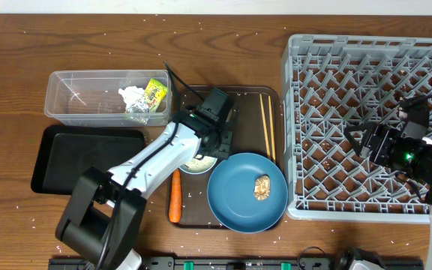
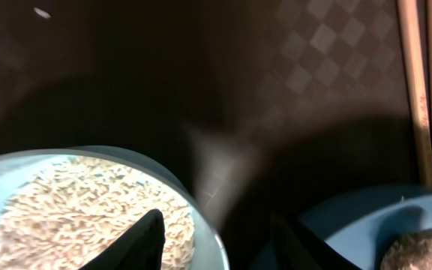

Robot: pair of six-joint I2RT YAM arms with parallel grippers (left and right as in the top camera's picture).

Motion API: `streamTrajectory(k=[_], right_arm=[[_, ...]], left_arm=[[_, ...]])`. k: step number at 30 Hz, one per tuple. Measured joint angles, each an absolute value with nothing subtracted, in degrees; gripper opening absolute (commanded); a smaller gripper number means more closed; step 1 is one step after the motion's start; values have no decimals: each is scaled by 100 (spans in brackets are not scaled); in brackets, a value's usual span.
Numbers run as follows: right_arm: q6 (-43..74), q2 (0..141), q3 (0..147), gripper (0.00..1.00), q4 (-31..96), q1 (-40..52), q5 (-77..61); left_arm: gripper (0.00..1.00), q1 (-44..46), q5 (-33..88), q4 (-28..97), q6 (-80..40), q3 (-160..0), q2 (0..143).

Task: Sort waste into correct bins and load items into the dishwasher rack
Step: 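Grasp the white rice bowl with the left gripper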

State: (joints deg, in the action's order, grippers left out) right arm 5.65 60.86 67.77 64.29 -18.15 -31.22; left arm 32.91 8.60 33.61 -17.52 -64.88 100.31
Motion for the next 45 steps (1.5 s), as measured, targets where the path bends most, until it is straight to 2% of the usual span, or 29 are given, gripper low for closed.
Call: streamTrajectory(k=[2, 8, 40, 45], right_arm=[[565, 6086, 6777, 71, 6429, -1815, -3122], [565, 6086, 6777, 71, 6429, -1815, -3122], [655, 6086, 6777, 71, 6427, -1815, -3122], [661, 6086, 6777, 71, 6427, -1815, -3122]], left_arm=[[47, 3301, 816, 3354, -1905, -6488, 10090], [31, 3301, 622, 3286, -2189, -6488, 10278], [29, 3474, 12, 3076, -2554, -6488, 10431], [11, 3472, -58, 3074, -2598, -6486, 10606]])
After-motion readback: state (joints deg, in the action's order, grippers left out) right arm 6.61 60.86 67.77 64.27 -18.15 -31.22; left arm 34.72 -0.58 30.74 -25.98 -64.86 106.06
